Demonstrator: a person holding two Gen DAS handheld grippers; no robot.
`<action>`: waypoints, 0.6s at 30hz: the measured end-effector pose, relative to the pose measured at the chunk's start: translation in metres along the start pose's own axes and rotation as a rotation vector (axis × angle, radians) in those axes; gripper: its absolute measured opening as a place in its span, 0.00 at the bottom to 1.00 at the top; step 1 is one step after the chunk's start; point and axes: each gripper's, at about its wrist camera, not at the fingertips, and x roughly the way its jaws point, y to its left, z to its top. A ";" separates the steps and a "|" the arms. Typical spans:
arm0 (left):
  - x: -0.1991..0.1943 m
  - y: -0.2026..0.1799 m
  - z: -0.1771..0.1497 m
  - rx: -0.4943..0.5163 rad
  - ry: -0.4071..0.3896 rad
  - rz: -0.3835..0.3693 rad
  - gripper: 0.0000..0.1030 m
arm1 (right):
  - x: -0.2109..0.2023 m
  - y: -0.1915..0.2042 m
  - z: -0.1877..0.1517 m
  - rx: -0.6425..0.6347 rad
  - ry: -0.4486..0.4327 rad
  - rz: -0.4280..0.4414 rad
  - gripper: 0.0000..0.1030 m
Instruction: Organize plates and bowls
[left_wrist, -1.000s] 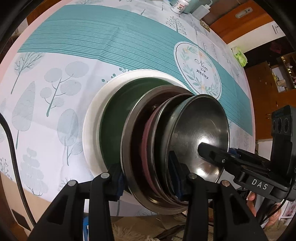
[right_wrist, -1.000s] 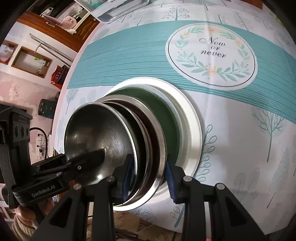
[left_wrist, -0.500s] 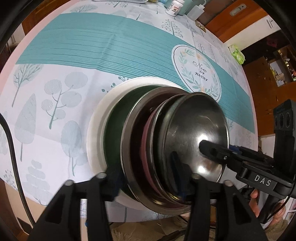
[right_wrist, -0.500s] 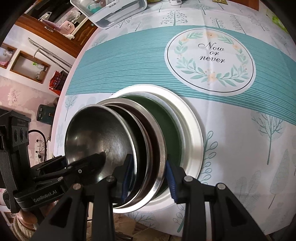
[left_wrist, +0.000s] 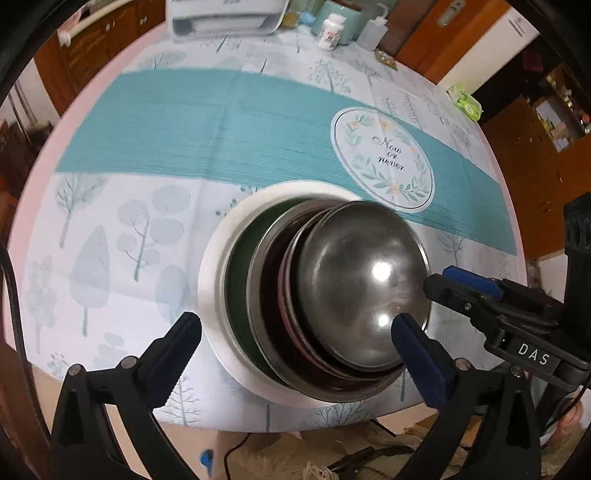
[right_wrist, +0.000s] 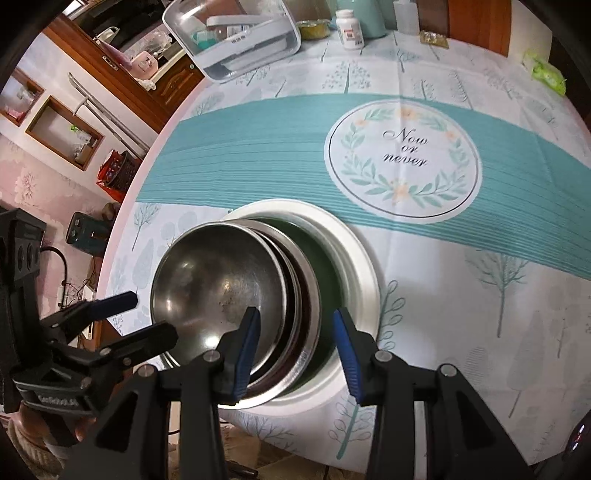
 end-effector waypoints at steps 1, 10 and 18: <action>-0.003 -0.003 0.000 0.010 -0.007 0.007 0.99 | -0.003 0.001 -0.001 -0.001 -0.006 -0.001 0.40; -0.044 -0.047 0.001 0.122 -0.117 0.078 0.99 | -0.041 0.001 -0.008 0.023 -0.084 -0.046 0.44; -0.067 -0.076 -0.005 0.181 -0.164 0.100 0.99 | -0.075 0.005 -0.017 0.042 -0.163 -0.126 0.48</action>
